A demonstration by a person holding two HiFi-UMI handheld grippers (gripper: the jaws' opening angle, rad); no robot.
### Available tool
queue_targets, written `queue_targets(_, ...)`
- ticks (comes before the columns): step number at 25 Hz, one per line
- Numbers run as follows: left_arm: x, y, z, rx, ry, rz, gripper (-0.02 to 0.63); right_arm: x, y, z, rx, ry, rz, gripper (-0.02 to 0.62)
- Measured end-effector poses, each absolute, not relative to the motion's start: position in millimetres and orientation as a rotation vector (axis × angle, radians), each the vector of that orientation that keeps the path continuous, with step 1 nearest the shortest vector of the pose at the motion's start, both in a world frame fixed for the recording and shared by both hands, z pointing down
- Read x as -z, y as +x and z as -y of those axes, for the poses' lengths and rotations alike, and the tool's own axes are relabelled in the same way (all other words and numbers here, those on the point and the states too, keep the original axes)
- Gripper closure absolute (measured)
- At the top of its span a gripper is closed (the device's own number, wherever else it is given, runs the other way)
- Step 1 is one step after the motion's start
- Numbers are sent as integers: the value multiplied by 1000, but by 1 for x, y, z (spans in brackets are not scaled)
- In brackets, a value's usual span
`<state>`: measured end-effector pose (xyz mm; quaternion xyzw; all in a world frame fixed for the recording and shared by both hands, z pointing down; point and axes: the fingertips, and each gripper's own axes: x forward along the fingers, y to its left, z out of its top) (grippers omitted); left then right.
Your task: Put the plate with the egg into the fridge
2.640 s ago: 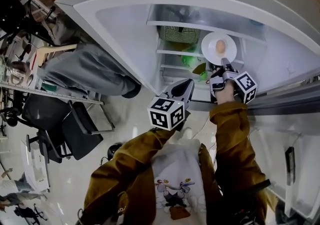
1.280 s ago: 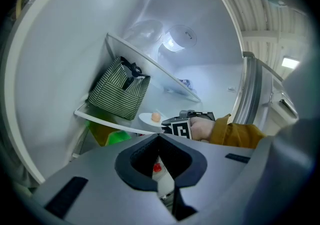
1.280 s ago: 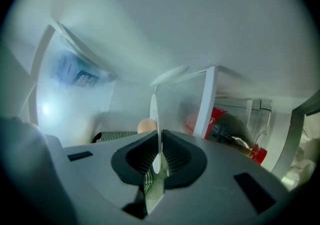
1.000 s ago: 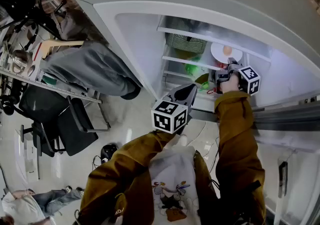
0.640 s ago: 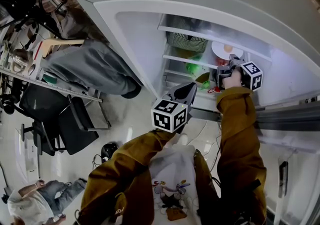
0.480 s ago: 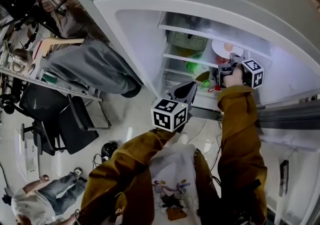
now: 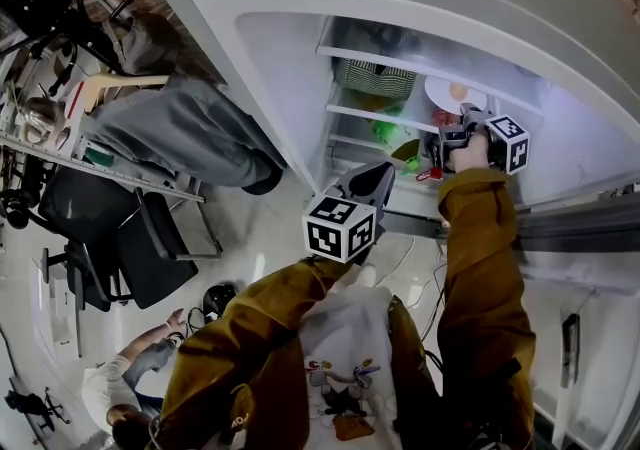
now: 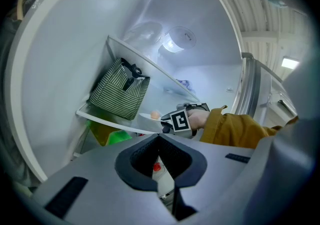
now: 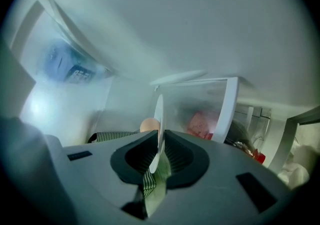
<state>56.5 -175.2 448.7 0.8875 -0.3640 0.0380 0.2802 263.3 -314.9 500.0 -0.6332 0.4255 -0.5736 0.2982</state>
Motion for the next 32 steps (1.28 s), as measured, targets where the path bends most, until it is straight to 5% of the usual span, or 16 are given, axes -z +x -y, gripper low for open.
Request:
queue_targets(18, -447, 56, 168, -90, 2377, 969, 598, -494, 258, 307, 1557, -1739, -1164, 392)
queue_targets(32, -448, 51, 164, -88, 2373, 975, 598, -496, 272, 312, 1348, -2166, -1459, 387)
